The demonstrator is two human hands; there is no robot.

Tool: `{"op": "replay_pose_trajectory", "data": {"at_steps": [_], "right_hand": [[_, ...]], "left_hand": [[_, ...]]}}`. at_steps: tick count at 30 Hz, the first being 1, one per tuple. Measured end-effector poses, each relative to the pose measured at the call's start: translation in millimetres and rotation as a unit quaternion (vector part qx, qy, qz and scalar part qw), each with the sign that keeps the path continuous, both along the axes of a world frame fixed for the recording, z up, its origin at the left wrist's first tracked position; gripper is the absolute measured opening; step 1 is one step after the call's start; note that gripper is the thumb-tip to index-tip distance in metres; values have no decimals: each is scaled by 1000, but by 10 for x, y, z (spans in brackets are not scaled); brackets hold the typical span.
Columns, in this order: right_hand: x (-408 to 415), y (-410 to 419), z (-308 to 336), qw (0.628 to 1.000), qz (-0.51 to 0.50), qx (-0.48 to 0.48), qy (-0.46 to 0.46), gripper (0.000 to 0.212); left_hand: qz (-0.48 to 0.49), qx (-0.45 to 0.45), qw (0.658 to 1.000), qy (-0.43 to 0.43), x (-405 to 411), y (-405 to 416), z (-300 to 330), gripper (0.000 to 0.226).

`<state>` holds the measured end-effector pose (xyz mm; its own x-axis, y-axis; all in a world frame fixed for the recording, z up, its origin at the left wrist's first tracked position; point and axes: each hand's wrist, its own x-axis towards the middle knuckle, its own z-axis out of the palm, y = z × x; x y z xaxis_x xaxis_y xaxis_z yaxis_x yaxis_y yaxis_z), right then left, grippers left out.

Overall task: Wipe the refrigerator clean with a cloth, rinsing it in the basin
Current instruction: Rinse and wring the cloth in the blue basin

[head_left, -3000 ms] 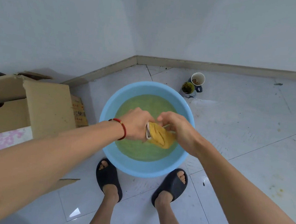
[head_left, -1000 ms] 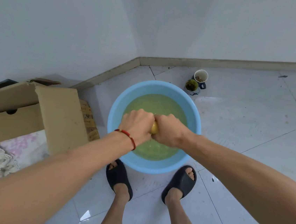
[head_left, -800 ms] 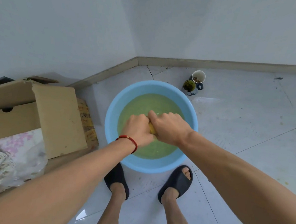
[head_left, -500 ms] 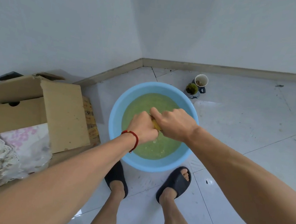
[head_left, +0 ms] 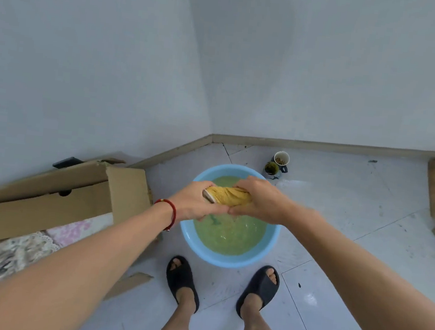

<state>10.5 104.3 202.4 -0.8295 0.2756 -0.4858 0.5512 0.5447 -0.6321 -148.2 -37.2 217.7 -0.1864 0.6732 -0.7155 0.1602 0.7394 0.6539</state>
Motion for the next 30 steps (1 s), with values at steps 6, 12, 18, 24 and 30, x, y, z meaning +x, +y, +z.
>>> {"op": "replay_pose_trajectory", "data": {"at_steps": [6, 12, 18, 24, 30], "right_hand": [[127, -196, 982, 939, -208, -267, 59, 42], [237, -701, 1912, 879, -344, -294, 150, 46], [492, -934, 2474, 788, -508, -248, 244, 21], [778, -1080, 2734, 659, -652, -200, 316, 27], [1390, -1313, 2851, 665, -675, -102, 302, 35]], "left_hand": [[94, 140, 983, -78, -226, -62, 1018, 43], [42, 252, 966, -36, -186, 10, 1774, 39], [-186, 363, 910, 78, -86, 242, 2266, 31], [-199, 506, 823, 164, 361, 212, 2473, 39], [-195, 563, 777, 201, 1101, 222, 2811, 38]]}}
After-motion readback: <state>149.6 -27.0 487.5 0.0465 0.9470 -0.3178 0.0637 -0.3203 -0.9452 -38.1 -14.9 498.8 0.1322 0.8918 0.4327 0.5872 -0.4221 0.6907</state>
